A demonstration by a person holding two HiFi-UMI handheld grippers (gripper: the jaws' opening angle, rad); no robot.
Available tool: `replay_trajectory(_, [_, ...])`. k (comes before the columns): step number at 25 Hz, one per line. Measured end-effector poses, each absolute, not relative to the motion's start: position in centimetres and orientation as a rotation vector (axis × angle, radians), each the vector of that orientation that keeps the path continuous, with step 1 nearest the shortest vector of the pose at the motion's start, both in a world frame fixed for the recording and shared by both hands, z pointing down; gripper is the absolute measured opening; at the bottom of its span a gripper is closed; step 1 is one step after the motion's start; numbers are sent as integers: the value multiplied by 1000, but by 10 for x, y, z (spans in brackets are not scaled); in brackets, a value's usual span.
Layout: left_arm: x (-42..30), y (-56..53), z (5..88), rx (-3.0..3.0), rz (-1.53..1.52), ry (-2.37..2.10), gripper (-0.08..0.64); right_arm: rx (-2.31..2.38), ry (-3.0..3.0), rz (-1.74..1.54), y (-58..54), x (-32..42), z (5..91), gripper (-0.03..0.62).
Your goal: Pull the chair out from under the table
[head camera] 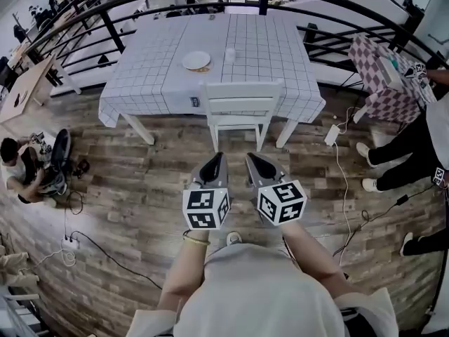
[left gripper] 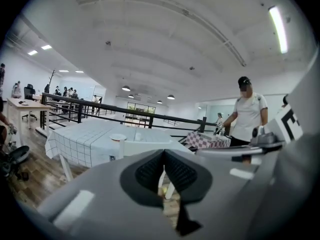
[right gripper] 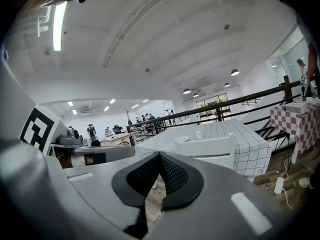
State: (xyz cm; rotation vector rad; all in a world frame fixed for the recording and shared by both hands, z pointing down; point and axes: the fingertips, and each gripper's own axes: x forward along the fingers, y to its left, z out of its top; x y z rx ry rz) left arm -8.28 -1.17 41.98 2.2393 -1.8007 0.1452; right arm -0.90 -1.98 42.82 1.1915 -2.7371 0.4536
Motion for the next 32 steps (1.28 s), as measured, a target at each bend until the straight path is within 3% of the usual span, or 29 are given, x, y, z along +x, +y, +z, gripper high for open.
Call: replay_trajectory(32, [-114,-204,453,2219,213,-1698,9,1217,-2647,458,-213,-18,450,-3])
